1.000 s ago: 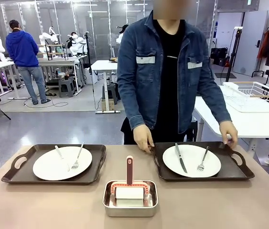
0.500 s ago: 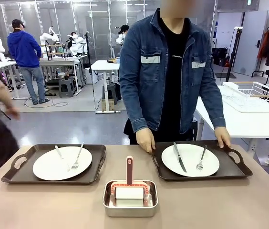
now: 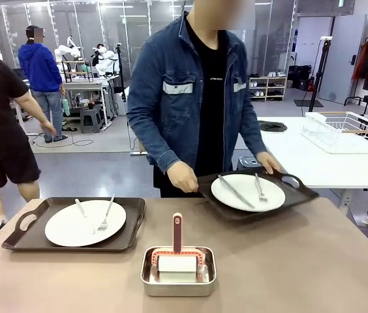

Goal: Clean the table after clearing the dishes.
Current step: When the left (or right) Handle tray is removed, use the left hand (or right hand) to clean the left (or right) side of the table with the Lint Roller.

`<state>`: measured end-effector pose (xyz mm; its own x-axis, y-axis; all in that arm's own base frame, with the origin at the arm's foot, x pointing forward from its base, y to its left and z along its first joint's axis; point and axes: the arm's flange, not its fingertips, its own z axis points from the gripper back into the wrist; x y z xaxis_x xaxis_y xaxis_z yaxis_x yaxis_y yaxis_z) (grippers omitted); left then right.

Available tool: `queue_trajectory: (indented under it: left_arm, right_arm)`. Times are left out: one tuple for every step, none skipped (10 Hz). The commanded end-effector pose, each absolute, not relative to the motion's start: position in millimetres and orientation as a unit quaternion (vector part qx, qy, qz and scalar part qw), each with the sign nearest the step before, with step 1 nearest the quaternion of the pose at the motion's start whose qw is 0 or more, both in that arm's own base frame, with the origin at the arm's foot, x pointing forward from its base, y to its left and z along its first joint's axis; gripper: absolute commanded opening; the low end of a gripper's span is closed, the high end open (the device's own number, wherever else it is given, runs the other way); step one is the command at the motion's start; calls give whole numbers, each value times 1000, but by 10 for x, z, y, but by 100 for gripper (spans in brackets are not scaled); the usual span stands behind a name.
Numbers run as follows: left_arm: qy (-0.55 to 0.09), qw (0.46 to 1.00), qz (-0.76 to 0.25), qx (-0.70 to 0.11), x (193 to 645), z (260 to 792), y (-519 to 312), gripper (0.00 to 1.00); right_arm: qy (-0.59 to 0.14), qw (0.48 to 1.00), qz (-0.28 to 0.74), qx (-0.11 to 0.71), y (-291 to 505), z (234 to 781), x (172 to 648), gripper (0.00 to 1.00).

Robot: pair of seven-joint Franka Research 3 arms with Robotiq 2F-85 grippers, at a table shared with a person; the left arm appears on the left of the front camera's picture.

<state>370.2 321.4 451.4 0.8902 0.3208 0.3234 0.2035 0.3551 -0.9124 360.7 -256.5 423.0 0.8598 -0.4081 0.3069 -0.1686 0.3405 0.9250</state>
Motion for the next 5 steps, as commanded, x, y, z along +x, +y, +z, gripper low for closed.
queue_trajectory:
  left_arm:
    - [-232, 791, 38, -565, 3679, 4520, 3232, 100]
    - [-232, 791, 38, -565, 3679, 4520, 3232, 100]
    - [-232, 791, 38, -565, 3679, 4520, 3232, 100]
    - [-232, 791, 38, -565, 3679, 4520, 3232, 100]
    - [-232, 791, 38, -565, 3679, 4520, 3232, 100]
  right_arm:
    - [-254, 779, -75, 569, -2564, 4245, 3594, 100]
    - [-254, 779, -75, 569, -2564, 4245, 3594, 100]
    - [-254, 779, -75, 569, -2564, 4245, 3594, 100]
    - [-254, 779, -75, 569, -2564, 4245, 3594, 100]
    - [-254, 779, -75, 569, -2564, 4245, 3594, 100]
